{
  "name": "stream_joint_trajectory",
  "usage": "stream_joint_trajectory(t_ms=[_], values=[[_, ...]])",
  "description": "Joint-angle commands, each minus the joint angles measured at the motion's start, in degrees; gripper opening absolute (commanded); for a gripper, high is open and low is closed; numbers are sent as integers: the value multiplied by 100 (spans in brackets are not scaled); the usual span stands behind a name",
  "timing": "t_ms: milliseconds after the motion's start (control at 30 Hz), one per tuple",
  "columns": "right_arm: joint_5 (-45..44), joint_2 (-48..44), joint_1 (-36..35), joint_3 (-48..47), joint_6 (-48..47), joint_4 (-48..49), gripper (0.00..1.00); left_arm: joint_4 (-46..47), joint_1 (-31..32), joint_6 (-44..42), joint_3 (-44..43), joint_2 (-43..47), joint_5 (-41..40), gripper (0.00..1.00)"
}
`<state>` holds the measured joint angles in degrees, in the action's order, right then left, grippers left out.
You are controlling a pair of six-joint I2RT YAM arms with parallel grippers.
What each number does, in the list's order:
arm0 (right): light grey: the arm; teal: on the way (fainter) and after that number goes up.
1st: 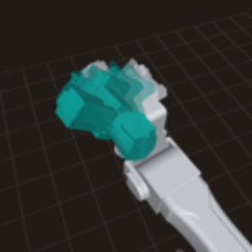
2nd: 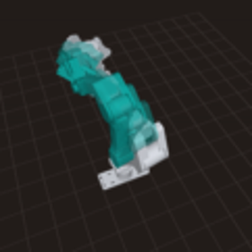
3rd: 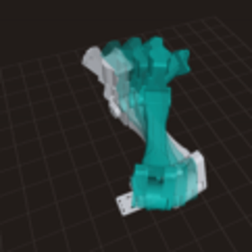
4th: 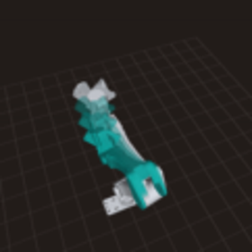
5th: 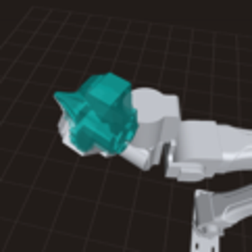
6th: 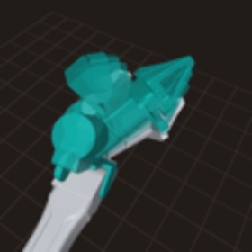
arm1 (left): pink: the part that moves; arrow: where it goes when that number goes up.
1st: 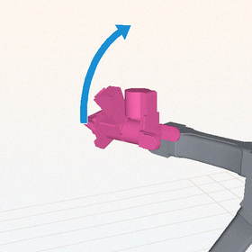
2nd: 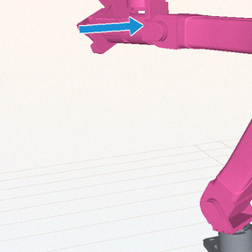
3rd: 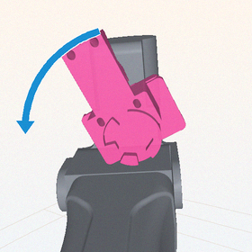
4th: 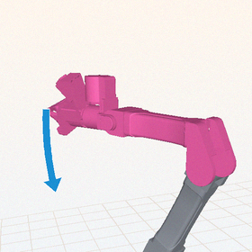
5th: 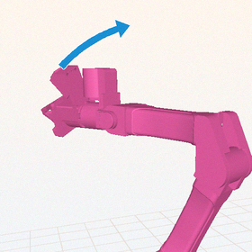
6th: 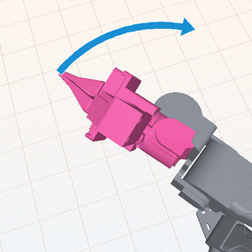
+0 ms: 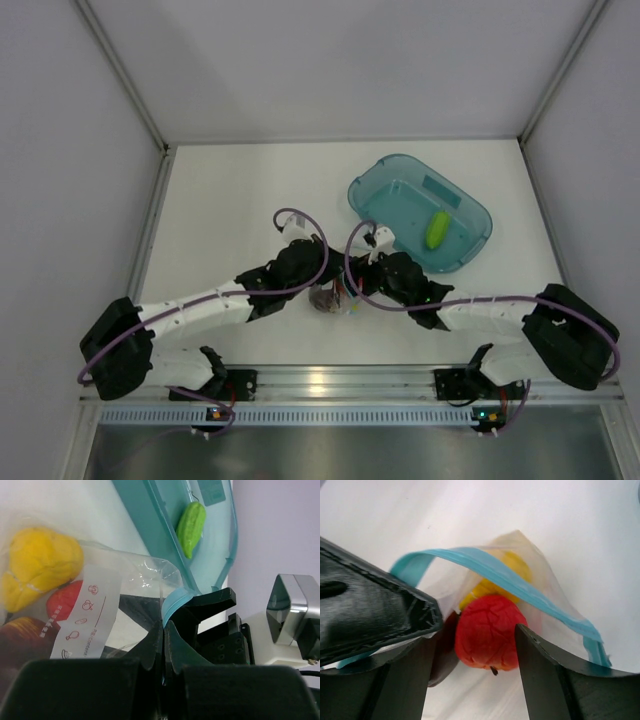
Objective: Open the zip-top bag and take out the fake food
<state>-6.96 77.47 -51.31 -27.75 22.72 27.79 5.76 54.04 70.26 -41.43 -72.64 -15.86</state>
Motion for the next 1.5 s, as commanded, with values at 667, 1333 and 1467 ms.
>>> stream_joint_trajectory(t_ms=[667, 1333, 1467], values=[[-745, 796, -11, -161, -101, -81, 66, 1199, -69, 216, 302, -189, 1015, 0], [-753, -1743, -178, -494, -391, -2058, 45, 1173, -210, -39, 688, -374, 382, 0], [-903, -2200, -186, -661, -453, -2453, 45, 1173, -236, -39, 794, -347, 311, 0]])
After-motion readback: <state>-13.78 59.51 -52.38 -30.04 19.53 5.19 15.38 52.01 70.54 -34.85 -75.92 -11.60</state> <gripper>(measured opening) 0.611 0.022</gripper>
